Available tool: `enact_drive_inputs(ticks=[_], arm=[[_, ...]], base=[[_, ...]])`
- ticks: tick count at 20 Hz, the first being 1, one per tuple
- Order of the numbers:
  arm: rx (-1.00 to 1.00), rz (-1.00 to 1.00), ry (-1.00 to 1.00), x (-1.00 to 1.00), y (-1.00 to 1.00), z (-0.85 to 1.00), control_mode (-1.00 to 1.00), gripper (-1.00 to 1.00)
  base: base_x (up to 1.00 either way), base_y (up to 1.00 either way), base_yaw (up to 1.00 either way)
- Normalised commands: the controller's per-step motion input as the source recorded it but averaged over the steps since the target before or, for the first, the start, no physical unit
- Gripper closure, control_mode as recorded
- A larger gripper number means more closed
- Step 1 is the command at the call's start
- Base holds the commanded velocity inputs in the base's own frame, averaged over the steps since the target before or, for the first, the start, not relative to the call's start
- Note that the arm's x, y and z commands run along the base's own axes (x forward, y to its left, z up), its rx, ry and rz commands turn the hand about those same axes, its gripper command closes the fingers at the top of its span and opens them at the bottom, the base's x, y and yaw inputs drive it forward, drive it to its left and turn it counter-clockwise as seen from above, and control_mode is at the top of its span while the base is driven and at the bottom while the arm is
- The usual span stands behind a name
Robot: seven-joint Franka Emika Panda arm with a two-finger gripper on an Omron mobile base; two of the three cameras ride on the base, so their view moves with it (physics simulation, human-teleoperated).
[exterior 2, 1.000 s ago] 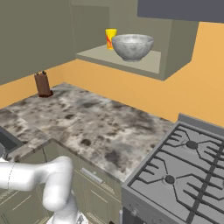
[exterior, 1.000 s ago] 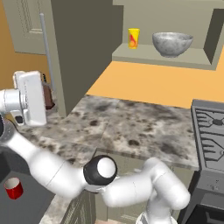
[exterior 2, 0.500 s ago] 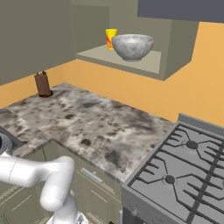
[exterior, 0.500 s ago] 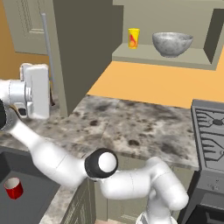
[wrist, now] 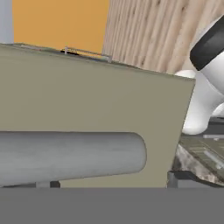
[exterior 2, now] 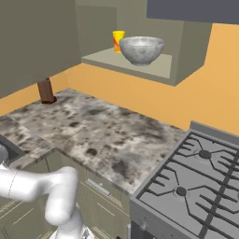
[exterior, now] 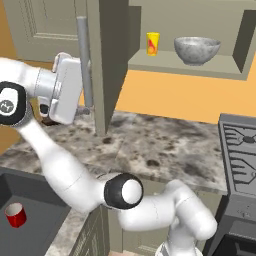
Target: Pick the mug and place it in the sink. Pick the bowl and place it in the open cabinet and then close the cabinet.
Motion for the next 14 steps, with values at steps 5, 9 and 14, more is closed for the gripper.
enact_drive_inputs(ticks=[5,9,14], arm=[[0.19,0.0,-0.27,-0.92,-0.98,-0.07,-1.0,-1.0],[0.31,0.23,-0.21,-0.12,-1.0,-0.32,-1.0,-1.0],[0.25,0.38,-0.27,0.03,-1.0,-0.41,-1.0,-1.0]], base=[[0.0,0.0,0.0],[0.0,0.0,0.0],[0.0,0.0,0.0]])
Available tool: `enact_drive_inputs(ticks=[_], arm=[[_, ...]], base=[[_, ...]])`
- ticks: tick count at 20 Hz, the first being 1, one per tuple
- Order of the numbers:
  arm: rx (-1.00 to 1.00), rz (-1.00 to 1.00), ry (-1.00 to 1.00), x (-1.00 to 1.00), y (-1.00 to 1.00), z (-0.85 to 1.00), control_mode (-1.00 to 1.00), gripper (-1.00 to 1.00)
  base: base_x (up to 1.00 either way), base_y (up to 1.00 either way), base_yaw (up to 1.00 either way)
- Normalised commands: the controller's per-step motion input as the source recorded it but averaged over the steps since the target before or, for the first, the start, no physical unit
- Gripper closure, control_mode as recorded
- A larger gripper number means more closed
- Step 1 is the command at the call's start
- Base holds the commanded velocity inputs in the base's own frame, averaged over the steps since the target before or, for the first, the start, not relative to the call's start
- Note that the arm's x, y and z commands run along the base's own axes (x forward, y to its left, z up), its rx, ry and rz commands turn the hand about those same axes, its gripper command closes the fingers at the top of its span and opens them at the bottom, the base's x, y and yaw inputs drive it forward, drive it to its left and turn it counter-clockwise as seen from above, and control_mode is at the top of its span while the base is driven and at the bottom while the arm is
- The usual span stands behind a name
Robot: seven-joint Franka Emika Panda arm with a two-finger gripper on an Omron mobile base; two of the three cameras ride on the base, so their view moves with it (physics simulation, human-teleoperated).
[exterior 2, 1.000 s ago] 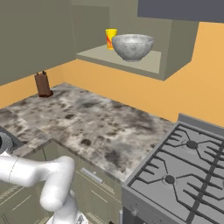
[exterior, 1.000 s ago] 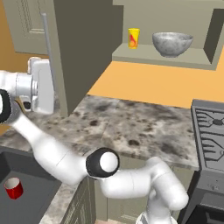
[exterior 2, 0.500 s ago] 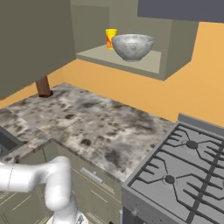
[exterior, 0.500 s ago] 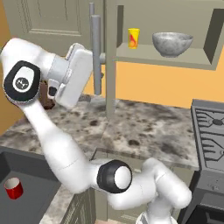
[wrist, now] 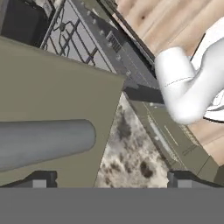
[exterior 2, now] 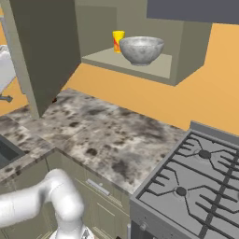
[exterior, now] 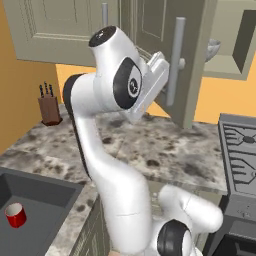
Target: Pick the mug and place it in the sink. Pick the bowl and place it in the open cabinet and then close the cabinet.
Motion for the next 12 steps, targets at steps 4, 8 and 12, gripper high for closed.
enact_drive_inputs(ticks=[4,8,12], arm=[[0.18,0.5,-0.35,0.27,-1.0,-0.36,-1.0,-1.0],[0.17,0.52,-0.34,0.46,-1.0,-0.41,-1.0,-1.0],[0.14,0.47,-0.29,0.75,-1.0,-0.14,-1.0,-1.0]], base=[[0.0,0.0,0.0],[0.0,0.0,0.0],[0.0,0.0,0.0]])
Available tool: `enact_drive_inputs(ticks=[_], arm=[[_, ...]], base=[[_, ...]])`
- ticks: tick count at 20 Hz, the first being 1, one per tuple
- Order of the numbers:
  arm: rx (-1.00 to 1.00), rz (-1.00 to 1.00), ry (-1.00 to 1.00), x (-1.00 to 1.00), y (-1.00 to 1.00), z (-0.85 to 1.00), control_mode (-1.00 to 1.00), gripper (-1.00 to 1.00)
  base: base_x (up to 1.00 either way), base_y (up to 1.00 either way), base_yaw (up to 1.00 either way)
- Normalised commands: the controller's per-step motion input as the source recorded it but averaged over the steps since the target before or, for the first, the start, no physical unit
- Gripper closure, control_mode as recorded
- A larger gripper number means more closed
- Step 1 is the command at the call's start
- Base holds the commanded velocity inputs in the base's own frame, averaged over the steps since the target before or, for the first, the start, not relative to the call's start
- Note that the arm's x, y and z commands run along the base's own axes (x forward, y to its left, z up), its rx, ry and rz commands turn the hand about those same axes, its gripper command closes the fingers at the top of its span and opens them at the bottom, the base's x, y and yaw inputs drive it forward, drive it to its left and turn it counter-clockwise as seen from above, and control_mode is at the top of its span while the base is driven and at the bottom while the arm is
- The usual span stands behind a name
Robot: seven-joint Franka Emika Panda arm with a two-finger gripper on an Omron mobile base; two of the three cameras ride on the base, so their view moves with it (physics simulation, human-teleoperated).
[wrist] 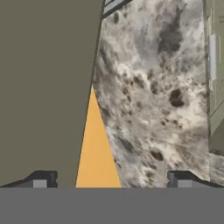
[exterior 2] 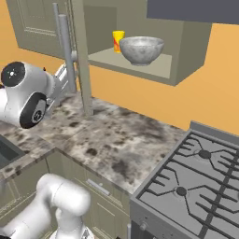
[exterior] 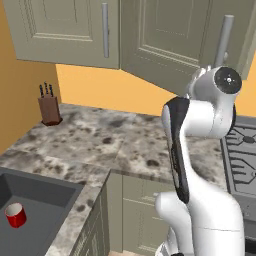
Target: Pick the mug and place it in the sink. Pick the bowl and place it in the open cabinet and then close the cabinet.
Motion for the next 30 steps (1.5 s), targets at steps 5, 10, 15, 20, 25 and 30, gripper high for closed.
enact_drive_inputs(ticks=[5,10,15,20,25,30], arm=[[0.19,0.37,-0.13,0.97,-1.0,0.0,-1.0,-1.0],[0.2,0.29,-0.02,1.0,-0.97,0.01,-1.0,-1.0],[0.14,0.15,0.0,1.0,-0.65,0.11,-1.0,-1.0],[0.12,0.05,0.02,1.0,-0.52,0.05,-1.0,-1.0],[0.11,0.0,0.07,1.0,-0.38,0.0,-1.0,-1.0],[0.09,0.0,0.08,1.0,-0.26,0.0,-1.0,-1.0]], base=[[0.0,0.0,0.0],[0.0,0.0,0.0],[0.0,0.0,0.0],[0.0,0.0,0.0],[0.0,0.0,0.0],[0.0,0.0,0.0]])
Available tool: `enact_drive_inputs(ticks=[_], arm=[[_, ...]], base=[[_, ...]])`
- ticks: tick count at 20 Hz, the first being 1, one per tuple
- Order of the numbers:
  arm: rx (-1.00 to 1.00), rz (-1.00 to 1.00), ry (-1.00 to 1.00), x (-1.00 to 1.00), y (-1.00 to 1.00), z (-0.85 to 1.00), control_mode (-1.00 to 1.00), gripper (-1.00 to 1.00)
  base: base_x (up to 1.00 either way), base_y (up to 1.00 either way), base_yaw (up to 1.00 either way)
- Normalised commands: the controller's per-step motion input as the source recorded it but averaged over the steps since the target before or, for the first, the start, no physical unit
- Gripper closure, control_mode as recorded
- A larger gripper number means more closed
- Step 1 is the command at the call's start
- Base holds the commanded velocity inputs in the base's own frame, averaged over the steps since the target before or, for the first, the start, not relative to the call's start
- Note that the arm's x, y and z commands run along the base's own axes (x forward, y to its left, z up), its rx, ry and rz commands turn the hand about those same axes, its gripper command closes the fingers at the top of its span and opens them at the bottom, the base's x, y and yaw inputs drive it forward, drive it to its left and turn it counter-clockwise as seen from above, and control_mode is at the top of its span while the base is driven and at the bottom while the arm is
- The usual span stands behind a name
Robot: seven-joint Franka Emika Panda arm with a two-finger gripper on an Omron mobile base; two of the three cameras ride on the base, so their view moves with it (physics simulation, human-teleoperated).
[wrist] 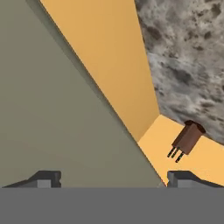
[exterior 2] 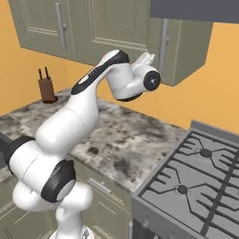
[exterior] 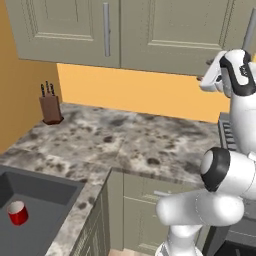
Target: Pick the mug and place it in the sink. Pick the bowl and place it in the open cabinet and then close the cabinet.
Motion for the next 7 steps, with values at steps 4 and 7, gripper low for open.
enact_drive_inputs(ticks=[4,7], arm=[[0.08,0.0,0.08,1.0,-0.18,0.0,-1.0,-1.0],[0.08,0.0,0.07,1.0,-0.17,0.0,-1.0,-1.0]], base=[[0.0,0.0,0.0],[0.0,0.0,0.0]])
